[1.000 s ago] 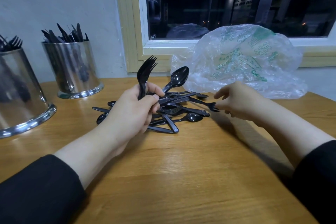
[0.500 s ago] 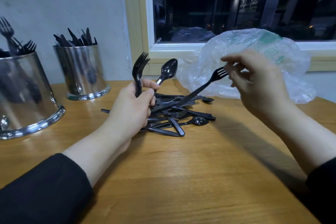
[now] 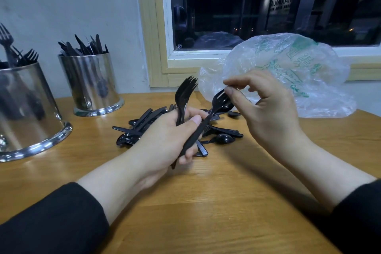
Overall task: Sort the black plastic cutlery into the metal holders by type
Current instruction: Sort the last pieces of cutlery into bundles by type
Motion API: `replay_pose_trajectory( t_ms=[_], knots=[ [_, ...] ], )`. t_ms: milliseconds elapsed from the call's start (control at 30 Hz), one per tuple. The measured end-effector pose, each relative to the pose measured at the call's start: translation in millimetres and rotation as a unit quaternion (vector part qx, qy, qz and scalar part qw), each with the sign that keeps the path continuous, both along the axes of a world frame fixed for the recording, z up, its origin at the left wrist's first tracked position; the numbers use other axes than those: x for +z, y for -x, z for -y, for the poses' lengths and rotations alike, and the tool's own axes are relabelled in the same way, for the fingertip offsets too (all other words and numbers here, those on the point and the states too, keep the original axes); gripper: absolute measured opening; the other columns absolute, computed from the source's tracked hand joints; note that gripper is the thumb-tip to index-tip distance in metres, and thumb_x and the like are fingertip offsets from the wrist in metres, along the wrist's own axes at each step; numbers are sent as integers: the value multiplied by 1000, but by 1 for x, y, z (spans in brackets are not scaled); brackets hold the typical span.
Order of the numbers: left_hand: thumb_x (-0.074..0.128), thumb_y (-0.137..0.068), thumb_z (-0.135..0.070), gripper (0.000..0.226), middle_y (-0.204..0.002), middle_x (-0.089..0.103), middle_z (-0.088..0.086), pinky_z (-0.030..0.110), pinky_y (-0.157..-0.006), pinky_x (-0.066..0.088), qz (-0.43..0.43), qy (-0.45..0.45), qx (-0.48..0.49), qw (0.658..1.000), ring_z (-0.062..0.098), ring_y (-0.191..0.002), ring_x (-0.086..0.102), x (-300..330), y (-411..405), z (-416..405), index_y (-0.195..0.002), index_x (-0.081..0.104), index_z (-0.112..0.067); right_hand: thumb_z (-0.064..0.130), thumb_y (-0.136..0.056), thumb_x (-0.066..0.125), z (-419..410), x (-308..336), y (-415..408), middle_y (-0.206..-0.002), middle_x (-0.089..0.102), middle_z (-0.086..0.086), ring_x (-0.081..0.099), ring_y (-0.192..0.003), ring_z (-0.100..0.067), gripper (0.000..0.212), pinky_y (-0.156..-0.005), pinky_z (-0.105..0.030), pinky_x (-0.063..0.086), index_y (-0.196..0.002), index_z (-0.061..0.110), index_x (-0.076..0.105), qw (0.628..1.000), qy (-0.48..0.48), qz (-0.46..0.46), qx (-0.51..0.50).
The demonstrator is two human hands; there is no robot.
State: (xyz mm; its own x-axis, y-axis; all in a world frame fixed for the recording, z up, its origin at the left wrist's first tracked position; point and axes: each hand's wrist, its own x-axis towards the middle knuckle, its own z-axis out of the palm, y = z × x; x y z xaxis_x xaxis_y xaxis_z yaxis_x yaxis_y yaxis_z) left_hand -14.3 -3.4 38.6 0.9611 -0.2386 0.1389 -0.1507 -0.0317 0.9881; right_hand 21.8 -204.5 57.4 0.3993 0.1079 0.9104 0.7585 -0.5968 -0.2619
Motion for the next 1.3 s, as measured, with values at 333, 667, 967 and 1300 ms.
replay_pose_trajectory(
  t_ms=[333, 667, 967, 1300],
  knots=[
    [59, -102, -34, 22, -71, 48, 0, 19, -40, 23, -30, -1, -15, 999, 10, -47, 27, -2, 4, 6, -102, 71, -15, 27, -95, 68, -8, 1, 2, -102, 65, 10, 56, -98, 0, 20, -83, -6, 36, -114, 20, 68, 994, -5, -110, 23],
    [46, -108, -36, 24, -70, 57, 3, 22, -41, 26, -13, 23, 33, 999, 11, -47, 30, 3, 0, -2, -95, 58, -19, 32, -103, 53, -6, -3, 4, -60, 63, 0, 56, -57, -15, 22, -67, -37, 44, -93, 22, 71, 934, -83, -338, 76],
    [50, -103, -51, 29, -69, 63, -4, 26, -50, 34, 48, 34, 162, 985, 7, -46, 41, 18, -15, -33, -81, 57, -33, 74, -69, 63, -51, 35, -15, -81, 73, -4, 68, -71, -29, 53, -77, -53, 58, -113, 46, 68, 933, -105, -310, 151],
    [50, -106, -41, 36, -61, 57, 2, 17, -41, 33, 89, 130, 273, 949, 4, -38, 41, 41, -18, -80, -84, 56, -13, 56, -70, 68, -128, 66, -41, -97, 76, -4, 74, -76, -27, 47, -91, -61, 55, -109, 32, 74, 918, -157, -279, 232]
  ],
)
